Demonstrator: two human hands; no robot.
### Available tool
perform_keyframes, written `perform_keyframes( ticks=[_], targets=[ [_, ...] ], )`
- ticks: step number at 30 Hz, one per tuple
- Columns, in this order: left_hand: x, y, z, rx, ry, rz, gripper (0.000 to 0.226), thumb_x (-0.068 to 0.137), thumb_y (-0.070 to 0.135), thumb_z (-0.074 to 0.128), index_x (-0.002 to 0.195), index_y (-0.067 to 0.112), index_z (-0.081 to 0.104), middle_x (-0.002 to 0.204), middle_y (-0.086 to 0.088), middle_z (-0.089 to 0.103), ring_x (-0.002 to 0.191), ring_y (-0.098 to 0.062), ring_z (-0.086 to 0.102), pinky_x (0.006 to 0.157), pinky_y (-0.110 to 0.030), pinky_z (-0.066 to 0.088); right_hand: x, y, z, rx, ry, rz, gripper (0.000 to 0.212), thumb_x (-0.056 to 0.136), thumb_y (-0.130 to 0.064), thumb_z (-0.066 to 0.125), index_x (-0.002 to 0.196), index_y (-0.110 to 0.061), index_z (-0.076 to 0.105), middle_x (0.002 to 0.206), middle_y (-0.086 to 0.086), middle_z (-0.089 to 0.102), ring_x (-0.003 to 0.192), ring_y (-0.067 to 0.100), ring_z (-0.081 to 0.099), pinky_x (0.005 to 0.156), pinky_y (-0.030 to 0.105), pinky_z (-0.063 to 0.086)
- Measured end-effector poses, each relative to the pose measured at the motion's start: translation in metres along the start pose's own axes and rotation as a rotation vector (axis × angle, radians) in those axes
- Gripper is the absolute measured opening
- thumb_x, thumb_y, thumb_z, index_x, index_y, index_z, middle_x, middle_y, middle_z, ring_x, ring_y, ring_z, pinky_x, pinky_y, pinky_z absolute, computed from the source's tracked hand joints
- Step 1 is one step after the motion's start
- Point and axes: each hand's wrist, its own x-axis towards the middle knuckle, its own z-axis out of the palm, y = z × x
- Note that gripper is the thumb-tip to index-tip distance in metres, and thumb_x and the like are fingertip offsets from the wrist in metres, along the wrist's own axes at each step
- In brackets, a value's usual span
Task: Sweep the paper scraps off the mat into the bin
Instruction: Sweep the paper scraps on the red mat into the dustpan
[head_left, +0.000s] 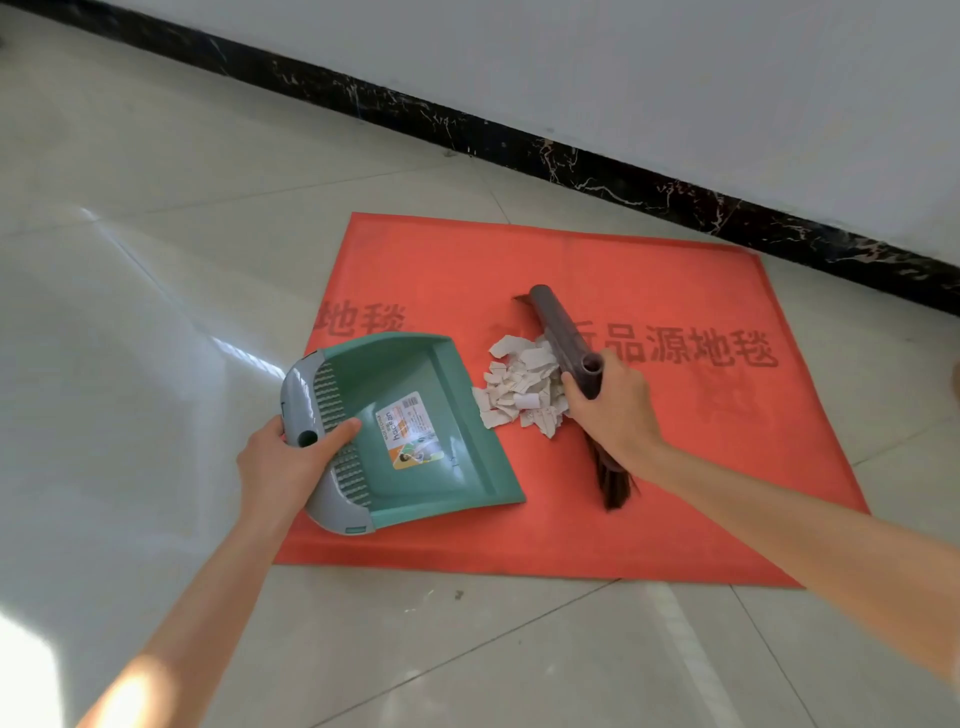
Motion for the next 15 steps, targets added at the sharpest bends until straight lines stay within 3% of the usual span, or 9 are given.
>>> perform_keyframes(
  ticks=[5,9,13,15],
  targets=[
    [-0.004,0.003,0.006,-0.013,-0.015,0.016,0.034,0.07,0.045,0.083,0.09,0.025,0.064,0.08,0.011,0.066,0.076,-0.006,0.063,0.064,-0.028,0.048,-0.006,-0.017,0.01,0.027,-0.034,-0.032,0.018,0.087,-0.024,0.065,0.087,-0.019,0.048,0.076,-0.004,0.054,0.066,0.014,0.049,0.053,0.018,0.031],
    [-0.002,0.002,0.011,0.009,-0.006,0.01,0.042,0.069,0.049,0.083,0.095,0.019,0.067,0.083,0.005,0.07,0.079,-0.014,0.066,0.072,-0.035,0.054,-0.014,-0.028,0.02,0.058,-0.091,-0.06,0.02,0.088,-0.027,0.064,0.083,-0.019,0.047,0.071,-0.007,0.052,0.062,0.008,0.051,0.052,0.015,0.036],
    [-0.007,0.005,0.015,-0.002,-0.007,0.016,0.042,0.071,0.048,0.082,0.097,0.019,0.067,0.082,0.006,0.069,0.074,-0.007,0.063,0.06,-0.023,0.046,-0.023,-0.042,0.032,0.047,-0.14,-0.093,0.021,0.087,-0.03,0.063,0.084,-0.015,0.049,0.075,0.001,0.055,0.067,0.019,0.053,0.055,0.03,0.04],
    [-0.01,0.008,0.017,-0.01,-0.007,0.016,0.04,0.072,0.047,0.081,0.096,0.019,0.066,0.081,0.006,0.067,0.072,-0.004,0.061,0.056,-0.019,0.04,-0.026,-0.053,0.034,0.074,-0.158,-0.1,0.02,0.088,-0.03,0.062,0.085,-0.017,0.047,0.075,-0.002,0.054,0.065,0.016,0.051,0.052,0.024,0.036]
  ],
)
